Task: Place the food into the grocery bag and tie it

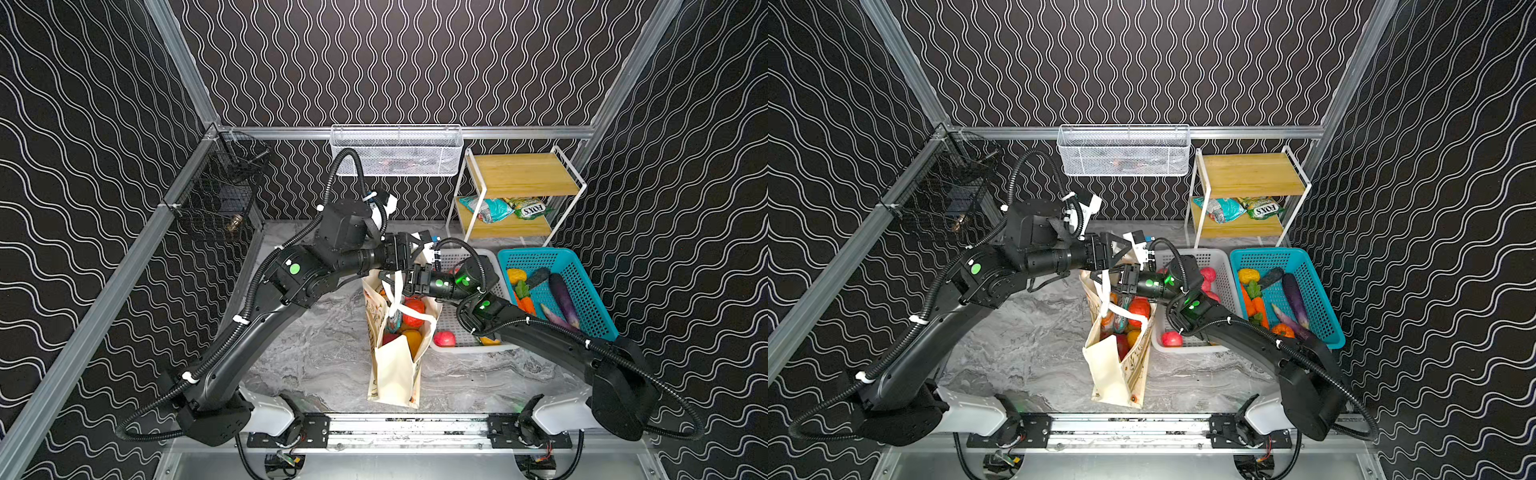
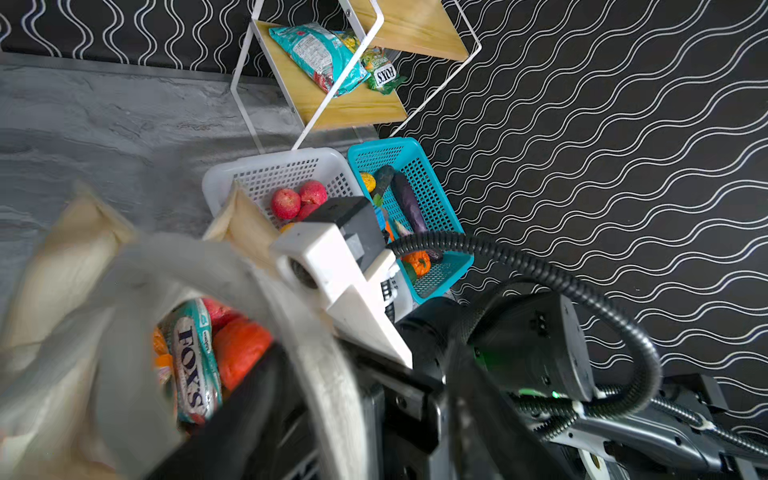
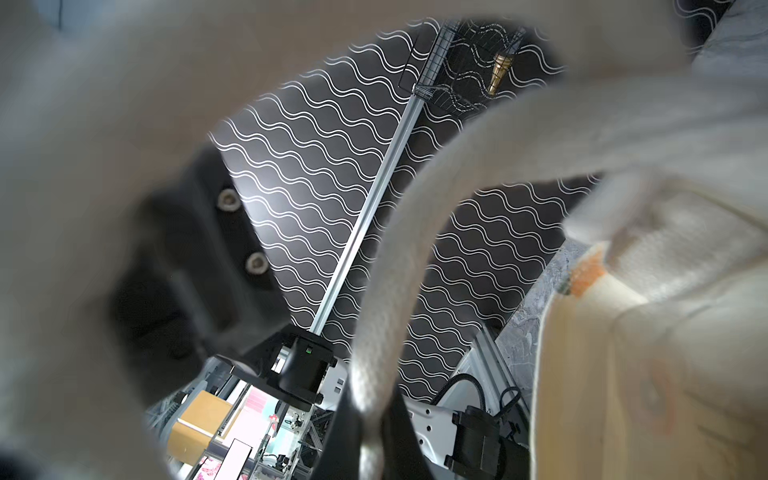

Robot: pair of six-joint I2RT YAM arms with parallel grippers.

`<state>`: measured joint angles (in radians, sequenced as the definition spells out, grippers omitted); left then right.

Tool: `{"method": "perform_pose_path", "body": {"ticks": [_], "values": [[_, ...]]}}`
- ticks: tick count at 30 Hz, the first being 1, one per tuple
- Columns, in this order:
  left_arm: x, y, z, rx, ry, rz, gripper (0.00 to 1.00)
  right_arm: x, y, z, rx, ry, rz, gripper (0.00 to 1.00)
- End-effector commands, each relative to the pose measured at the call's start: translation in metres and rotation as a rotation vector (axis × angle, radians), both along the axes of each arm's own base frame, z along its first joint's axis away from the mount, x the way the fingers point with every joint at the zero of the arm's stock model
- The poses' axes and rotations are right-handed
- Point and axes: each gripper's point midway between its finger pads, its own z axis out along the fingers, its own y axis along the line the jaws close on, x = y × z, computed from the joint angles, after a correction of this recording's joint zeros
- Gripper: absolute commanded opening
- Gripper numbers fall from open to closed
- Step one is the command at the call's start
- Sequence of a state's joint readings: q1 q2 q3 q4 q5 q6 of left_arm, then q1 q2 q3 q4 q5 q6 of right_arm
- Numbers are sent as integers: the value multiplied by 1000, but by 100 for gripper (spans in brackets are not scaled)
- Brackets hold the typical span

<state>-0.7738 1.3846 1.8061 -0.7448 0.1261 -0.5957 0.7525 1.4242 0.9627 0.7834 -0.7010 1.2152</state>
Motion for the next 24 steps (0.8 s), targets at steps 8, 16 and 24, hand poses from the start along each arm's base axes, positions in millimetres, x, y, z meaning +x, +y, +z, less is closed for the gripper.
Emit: {"method": "perform_pose_path", "body": {"ticks": [8, 16, 24], "values": [[1, 17, -4, 79, -16, 61, 98, -4, -1, 23, 100, -32, 33, 0], [3, 20, -2, 123, -22, 69, 90, -4, 5, 21, 122, -13, 70, 0], [2, 29, -22, 338, 7, 136, 77, -5, 9, 9, 105, -9, 60, 0]]}}
